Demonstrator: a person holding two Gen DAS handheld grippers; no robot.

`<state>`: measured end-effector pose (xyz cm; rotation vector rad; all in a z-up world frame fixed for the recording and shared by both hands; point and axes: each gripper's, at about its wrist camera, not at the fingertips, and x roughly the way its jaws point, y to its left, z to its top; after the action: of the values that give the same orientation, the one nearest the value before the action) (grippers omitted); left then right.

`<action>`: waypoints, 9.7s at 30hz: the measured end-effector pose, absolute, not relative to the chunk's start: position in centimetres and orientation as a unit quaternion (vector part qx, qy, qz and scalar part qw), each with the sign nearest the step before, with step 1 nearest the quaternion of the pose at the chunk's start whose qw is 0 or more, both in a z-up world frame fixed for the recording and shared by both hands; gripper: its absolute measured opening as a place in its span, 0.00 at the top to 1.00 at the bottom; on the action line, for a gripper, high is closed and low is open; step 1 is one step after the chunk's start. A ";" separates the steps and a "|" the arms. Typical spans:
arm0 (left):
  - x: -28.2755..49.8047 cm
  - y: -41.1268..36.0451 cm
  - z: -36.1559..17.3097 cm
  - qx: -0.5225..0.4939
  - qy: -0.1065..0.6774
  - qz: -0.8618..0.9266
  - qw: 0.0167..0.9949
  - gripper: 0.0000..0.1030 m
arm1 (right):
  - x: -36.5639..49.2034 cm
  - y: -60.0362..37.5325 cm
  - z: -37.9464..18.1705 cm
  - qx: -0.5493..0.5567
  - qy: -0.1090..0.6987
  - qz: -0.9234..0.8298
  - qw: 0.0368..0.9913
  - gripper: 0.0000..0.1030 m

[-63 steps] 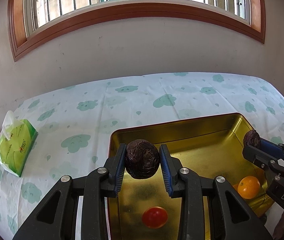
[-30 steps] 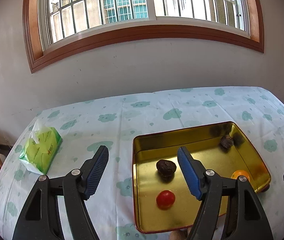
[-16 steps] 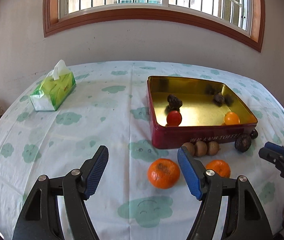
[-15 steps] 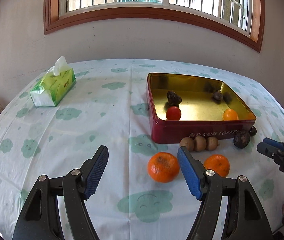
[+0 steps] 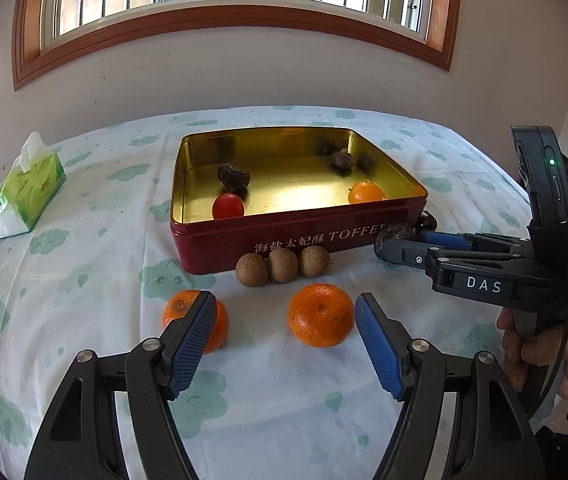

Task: Organize fruits
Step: 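Grasp a tangerine with the left tool while the right tool grasps a brown kiwi, then lift the tangerine with the left tool while the right tool lifts the kiwi, then carry the tangerine and kiwi over the red tin with both tools, then lower the tangerine and kiwi into the tin with both tools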

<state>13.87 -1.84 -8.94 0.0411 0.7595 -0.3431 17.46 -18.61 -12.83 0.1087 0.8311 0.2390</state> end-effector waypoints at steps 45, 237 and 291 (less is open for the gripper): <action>11.6 4.2 -11.2 -0.053 0.378 -0.155 0.911 0.59 | 19.5 -10.6 -13.9 0.005 0.423 0.171 0.890 0.67; 23.0 -2.7 -5.9 0.021 0.305 -0.101 0.947 0.59 | 17.4 -17.4 -7.3 0.047 0.300 0.098 0.948 0.77; 27.9 -2.5 -7.2 0.014 0.314 -0.099 0.944 0.59 | 22.9 -17.7 -9.5 0.056 0.316 0.094 0.943 0.77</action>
<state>27.89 -2.49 -7.23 0.0286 0.6401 -0.2009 22.86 -17.65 -9.55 0.1149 0.6434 0.1922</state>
